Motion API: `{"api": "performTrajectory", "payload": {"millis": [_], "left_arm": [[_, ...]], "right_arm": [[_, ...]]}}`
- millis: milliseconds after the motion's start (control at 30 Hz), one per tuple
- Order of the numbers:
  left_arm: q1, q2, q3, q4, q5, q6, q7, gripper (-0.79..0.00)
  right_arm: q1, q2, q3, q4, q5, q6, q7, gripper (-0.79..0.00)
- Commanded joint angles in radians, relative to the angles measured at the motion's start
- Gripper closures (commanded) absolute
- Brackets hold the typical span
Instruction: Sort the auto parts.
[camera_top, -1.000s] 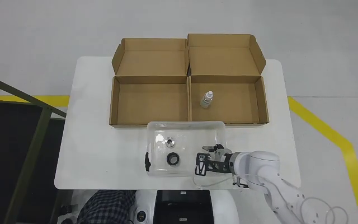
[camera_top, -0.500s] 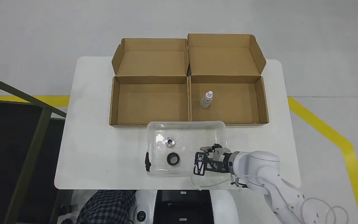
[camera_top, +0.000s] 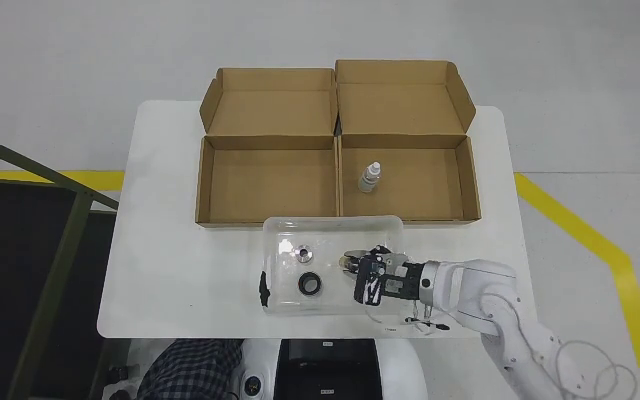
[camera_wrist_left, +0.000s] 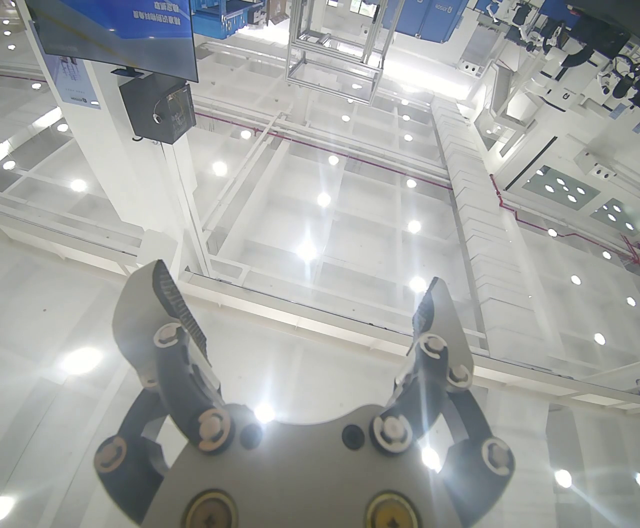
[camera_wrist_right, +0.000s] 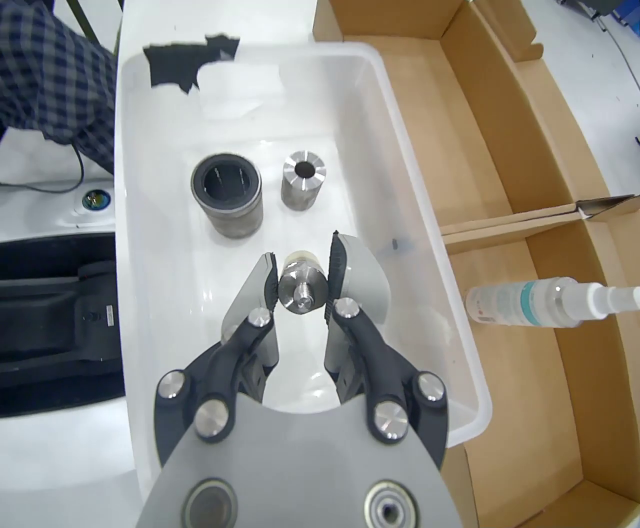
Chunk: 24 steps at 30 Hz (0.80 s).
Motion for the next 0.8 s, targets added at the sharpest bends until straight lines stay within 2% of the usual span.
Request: {"api": "performTrajectory", "payload": {"millis": [0, 167, 433, 567, 767], "left_arm": [[0.000, 0.000, 0.000, 0.000, 0.000, 0.000, 0.000, -0.785], [0.000, 0.000, 0.000, 0.000, 0.000, 0.000, 0.000, -0.785], [0.000, 0.000, 0.000, 0.000, 0.000, 0.000, 0.000, -0.785], [0.000, 0.000, 0.000, 0.000, 0.000, 0.000, 0.000, -0.785], [0.000, 0.000, 0.000, 0.000, 0.000, 0.000, 0.000, -0.785]], "right_arm": [[0.012, -0.002, -0.001, 0.033, 0.037, -0.001, -0.067, 0.000], [0.032, -0.004, 0.021, 0.089, 0.138, -0.030, -0.215, 0.000], [0.031, 0.000, 0.084, 0.129, 0.305, -0.060, -0.343, 0.000], [0.024, 0.002, 0.100, 0.160, 0.410, -0.105, -0.392, 0.000], [0.017, 0.007, 0.140, 0.169, 0.496, -0.122, -0.396, 0.000]]}}
